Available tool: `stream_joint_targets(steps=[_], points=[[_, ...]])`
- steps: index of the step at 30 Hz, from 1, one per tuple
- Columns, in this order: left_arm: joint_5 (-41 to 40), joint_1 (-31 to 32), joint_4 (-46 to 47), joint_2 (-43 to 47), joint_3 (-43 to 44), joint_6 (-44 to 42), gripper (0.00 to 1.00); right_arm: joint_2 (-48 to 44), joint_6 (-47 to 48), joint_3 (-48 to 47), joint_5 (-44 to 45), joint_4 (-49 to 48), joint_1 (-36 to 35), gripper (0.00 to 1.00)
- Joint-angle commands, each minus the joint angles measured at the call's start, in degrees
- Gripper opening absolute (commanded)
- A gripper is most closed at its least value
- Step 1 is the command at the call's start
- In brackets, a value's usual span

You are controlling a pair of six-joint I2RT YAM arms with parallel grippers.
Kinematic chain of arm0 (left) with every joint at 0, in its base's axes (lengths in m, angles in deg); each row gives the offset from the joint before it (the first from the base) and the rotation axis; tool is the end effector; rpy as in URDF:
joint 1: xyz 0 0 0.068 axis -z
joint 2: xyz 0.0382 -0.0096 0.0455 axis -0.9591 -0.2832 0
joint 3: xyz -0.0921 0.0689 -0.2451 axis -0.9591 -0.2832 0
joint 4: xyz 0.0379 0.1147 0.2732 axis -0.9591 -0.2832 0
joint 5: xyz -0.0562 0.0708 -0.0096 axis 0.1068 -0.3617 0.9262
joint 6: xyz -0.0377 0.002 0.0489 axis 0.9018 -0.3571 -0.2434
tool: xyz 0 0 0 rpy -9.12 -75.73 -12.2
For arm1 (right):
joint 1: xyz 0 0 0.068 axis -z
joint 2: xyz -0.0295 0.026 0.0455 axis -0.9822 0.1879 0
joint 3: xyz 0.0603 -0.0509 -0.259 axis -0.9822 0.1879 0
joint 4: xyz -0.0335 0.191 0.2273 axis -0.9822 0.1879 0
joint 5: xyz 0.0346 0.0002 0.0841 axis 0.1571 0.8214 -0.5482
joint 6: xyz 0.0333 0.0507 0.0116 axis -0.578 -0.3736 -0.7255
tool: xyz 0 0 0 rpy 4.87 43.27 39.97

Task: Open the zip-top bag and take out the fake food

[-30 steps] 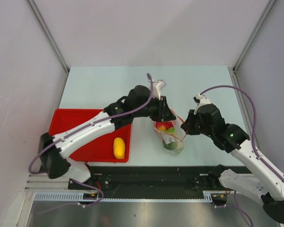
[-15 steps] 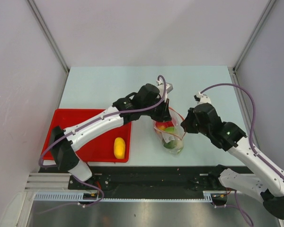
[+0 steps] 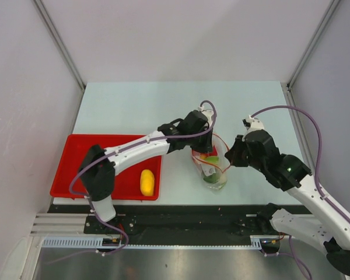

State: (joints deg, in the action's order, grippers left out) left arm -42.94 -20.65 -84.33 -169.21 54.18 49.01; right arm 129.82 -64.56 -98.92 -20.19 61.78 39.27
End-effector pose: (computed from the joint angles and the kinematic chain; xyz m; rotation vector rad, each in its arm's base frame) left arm 0.2636 -0.3576 0.2661 0.5629 2.3848 -0.8365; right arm 0.1702 0.1320 0.3406 -0.0478 2.2367 0.5218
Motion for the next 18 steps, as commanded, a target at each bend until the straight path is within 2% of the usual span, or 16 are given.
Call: stream_joint_targets(steps=[1, 4, 9, 11, 13, 15, 18], points=[[-6.7, 0.2, 1.2, -2.8, 4.3, 1.2, 0.19, -1.4, 0.9, -2.0, -1.8, -0.5, 0.7, 0.00], [-11.8, 0.4, 2.2, -4.1, 4.4, 0.4, 0.28, -1.5, 1.3, -2.0, -3.8, -0.9, 1.5, 0.00], [-15.7, 0.5, 2.2, -5.9, 5.7, -0.1, 0.45, -1.7, 1.5, -2.0, -5.3, -0.3, 2.6, 0.00], [-16.4, 0.5, 2.7, -6.4, 5.6, 0.1, 0.60, -2.0, 1.2, -2.0, -5.5, -0.1, 3.1, 0.00], [-16.6, 0.6, 3.1, -7.1, 5.9, 0.2, 0.67, -2.4, 1.2, -2.0, -5.6, 0.0, 3.4, 0.00], [-16.6, 0.6, 2.7, -8.6, 6.8, 0.3, 0.71, -2.6, 1.1, -2.0, -5.6, 0.3, 4.0, 0.00], [-17.1, 0.7, 3.3, -10.7, 7.2, 0.5, 0.71, -2.9, 1.1, -1.9, -6.1, 0.4, 4.7, 0.00]])
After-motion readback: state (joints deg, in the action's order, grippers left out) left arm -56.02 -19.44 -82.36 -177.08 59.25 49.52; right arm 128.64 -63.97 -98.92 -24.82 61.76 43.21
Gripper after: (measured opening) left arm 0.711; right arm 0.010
